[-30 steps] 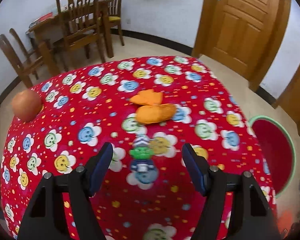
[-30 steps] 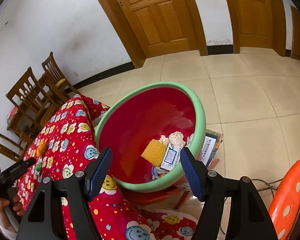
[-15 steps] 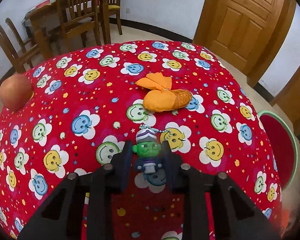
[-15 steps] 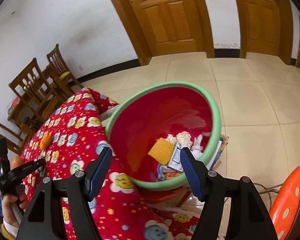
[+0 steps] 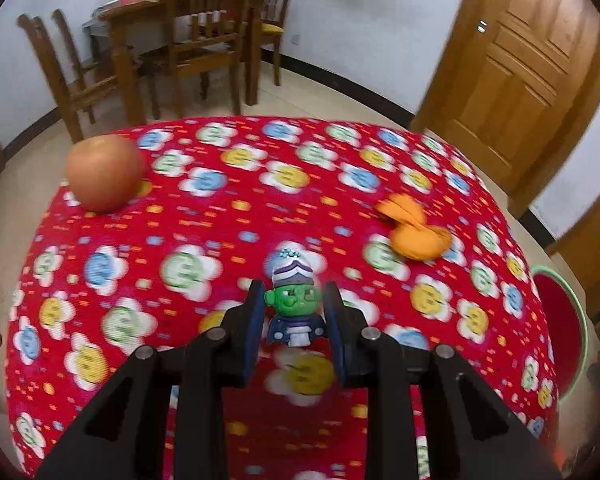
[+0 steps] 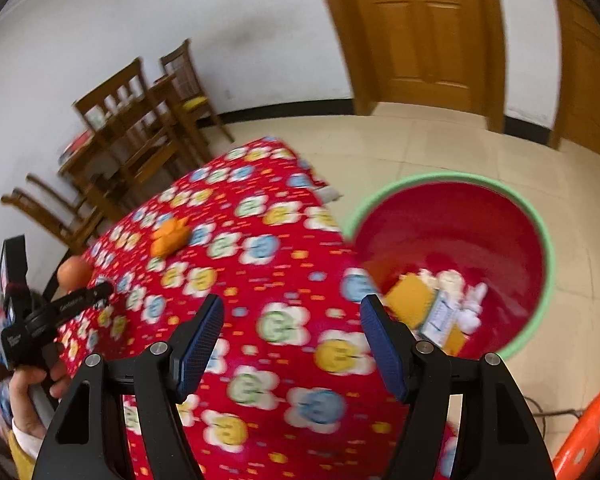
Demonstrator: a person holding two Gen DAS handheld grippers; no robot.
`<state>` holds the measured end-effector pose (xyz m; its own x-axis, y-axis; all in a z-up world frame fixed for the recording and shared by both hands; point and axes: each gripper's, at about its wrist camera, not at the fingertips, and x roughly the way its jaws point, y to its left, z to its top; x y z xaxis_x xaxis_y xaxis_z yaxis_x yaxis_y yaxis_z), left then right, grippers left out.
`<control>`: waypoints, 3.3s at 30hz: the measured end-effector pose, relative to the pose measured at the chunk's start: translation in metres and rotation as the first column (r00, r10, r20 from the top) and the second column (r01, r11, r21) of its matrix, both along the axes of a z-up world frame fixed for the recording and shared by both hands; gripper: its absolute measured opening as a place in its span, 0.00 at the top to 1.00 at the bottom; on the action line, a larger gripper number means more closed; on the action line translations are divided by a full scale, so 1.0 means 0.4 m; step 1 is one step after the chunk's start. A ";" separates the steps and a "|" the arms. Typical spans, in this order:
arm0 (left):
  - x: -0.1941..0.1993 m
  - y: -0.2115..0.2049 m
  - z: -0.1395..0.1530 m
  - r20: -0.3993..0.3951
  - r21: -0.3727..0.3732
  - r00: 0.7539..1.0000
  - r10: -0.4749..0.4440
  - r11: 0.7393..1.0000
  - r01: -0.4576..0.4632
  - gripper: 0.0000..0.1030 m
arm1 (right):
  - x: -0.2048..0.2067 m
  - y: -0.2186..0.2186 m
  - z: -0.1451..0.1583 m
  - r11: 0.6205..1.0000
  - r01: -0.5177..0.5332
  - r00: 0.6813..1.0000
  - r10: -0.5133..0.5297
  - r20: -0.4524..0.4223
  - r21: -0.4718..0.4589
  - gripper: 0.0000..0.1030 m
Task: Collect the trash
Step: 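Grasp the orange cracker pack with the right gripper while the left holds the figurine, then carry both items over the red bucket and open both grippers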
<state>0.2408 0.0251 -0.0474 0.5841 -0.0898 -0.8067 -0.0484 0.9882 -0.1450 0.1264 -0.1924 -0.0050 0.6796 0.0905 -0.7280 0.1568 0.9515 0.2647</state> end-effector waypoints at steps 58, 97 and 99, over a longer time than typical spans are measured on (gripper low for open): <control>-0.026 0.093 -0.014 0.067 -0.076 0.996 0.055 0.996 -0.050 0.72 | 0.168 0.208 -0.017 0.989 -0.136 0.986 0.140 0.094 -0.052 0.78; -0.183 -0.326 0.152 0.150 -0.087 0.924 -0.352 0.926 0.367 0.72 | -0.134 -0.281 -0.065 0.959 0.271 0.959 -0.276 0.064 0.085 0.63; -0.187 -0.359 0.150 0.142 -0.083 0.915 -0.378 0.916 0.392 0.72 | -0.146 -0.294 -0.064 0.959 0.272 0.958 -0.278 0.068 0.087 0.63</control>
